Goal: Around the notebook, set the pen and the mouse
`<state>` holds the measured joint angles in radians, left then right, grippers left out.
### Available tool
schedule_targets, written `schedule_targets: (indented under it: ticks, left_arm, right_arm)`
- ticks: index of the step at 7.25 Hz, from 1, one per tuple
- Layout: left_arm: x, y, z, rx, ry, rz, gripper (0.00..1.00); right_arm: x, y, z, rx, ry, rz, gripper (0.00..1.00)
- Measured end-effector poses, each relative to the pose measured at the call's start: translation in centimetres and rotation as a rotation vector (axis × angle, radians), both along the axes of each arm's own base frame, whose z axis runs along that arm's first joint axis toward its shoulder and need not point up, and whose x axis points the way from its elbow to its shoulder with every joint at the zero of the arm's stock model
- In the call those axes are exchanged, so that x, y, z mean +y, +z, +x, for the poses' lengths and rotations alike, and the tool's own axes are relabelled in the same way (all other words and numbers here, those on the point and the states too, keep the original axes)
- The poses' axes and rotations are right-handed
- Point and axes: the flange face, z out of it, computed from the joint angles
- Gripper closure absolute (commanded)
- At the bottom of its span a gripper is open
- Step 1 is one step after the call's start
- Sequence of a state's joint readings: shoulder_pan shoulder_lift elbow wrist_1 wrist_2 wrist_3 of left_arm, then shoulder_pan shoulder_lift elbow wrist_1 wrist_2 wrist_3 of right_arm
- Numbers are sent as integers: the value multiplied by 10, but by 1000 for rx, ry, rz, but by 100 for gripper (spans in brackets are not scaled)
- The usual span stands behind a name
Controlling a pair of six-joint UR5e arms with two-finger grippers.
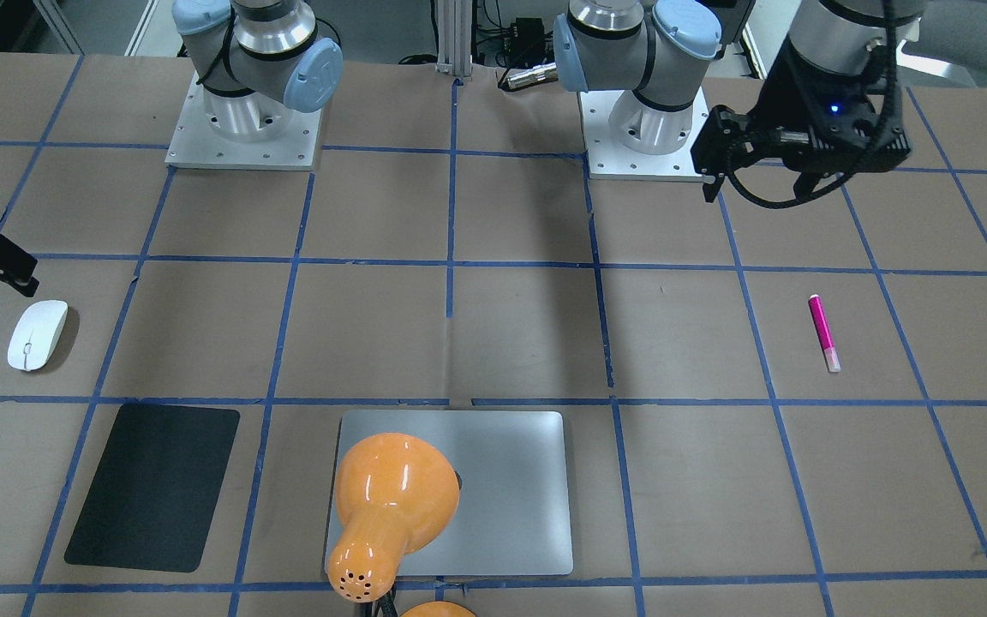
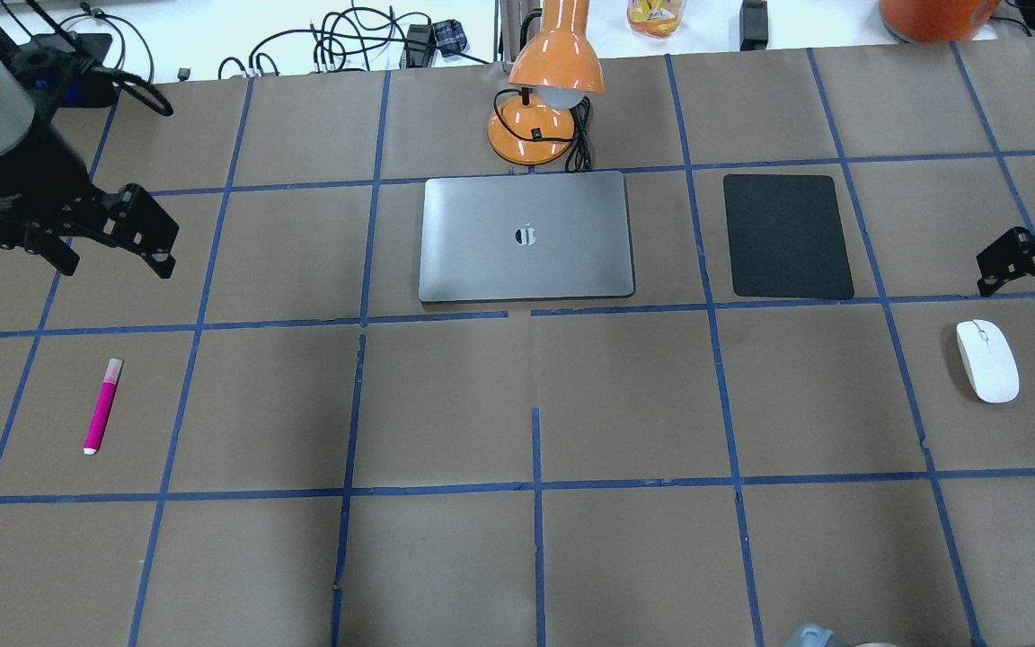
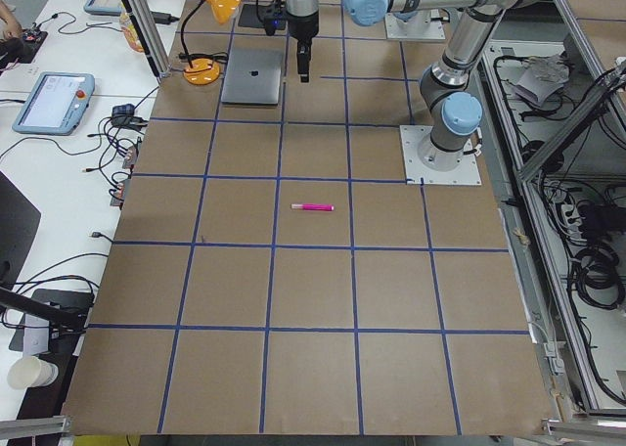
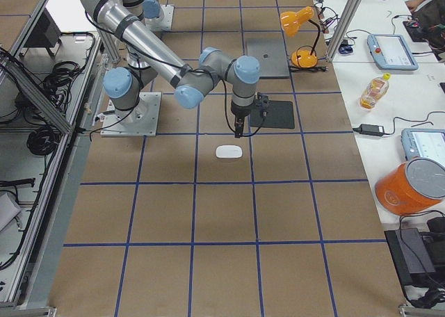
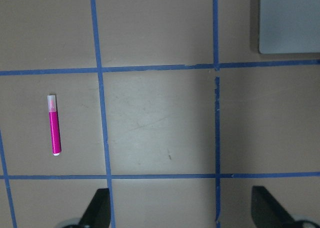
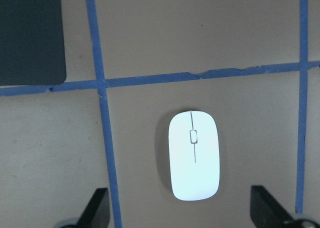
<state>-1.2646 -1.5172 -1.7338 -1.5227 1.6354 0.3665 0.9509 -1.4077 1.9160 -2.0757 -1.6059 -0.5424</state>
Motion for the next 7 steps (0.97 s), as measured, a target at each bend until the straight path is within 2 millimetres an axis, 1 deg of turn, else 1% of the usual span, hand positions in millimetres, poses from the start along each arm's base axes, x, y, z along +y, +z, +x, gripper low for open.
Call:
schedule_targets:
  ticks: [1, 2, 3, 4, 5, 6, 7]
  left_arm:
    - [5, -45, 45, 12, 0, 11, 0]
    - [14, -90, 87, 14, -43, -10, 0]
    - [24, -136, 124, -4, -114, -54, 0]
    - [33, -173, 154, -17, -161, -96, 0]
    - [38, -201, 176, -6, -173, -111, 0]
    - [40, -225, 191, 14, -166, -103, 2]
    - [41, -245, 199, 30, -145, -89, 5]
  right_arm:
    - [3, -22, -11, 0, -8, 0, 0]
    - [1, -41, -20, 4, -16, -5, 0]
    - [-3, -60, -26, 10, -23, -9, 0]
    - [-5, -73, -29, 8, -29, -4, 0]
    - [-5, -80, -28, -2, -32, 7, 0]
    - [-4, -86, -27, -18, -33, 27, 0]
    - [-3, -92, -26, -30, -33, 44, 0]
